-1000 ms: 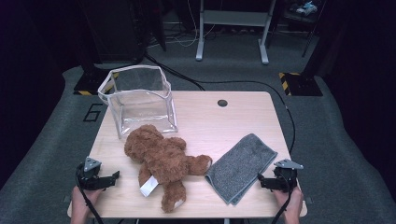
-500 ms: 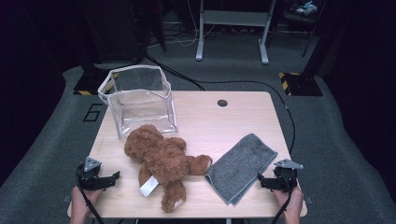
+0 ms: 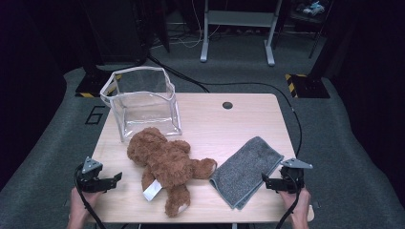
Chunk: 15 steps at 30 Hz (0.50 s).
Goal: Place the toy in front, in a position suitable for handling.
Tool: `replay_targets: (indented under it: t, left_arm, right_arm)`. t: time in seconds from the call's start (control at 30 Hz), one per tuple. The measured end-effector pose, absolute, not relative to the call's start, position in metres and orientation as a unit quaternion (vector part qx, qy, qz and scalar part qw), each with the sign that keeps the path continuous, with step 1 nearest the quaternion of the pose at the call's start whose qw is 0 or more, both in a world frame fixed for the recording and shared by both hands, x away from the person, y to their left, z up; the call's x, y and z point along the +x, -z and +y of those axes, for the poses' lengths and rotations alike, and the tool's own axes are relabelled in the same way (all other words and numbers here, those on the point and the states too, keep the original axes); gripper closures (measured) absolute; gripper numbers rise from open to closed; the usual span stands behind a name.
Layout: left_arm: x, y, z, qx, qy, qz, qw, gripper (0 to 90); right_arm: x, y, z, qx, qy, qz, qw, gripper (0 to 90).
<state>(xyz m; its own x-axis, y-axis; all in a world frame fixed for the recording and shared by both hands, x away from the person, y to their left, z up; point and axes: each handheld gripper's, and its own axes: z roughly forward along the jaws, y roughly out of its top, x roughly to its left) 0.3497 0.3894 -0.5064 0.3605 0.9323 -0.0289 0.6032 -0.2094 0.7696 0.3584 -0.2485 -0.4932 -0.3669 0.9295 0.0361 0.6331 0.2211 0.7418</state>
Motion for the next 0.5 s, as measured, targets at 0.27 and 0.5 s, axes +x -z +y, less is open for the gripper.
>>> replay_targets:
  t: [0.27,0.5]
  left_arm:
    - [0.350,0.490,0.380,0.748,-0.222,0.496,0.380,10.4]
    - [0.353,0.483,0.369,0.751,-0.217,0.481,0.396,10.4]
  right_arm:
    - [0.376,0.489,-0.213,0.498,-0.330,0.780,0.185,3.0]
    - [0.390,0.497,-0.186,0.487,-0.301,0.803,0.164,4.3]
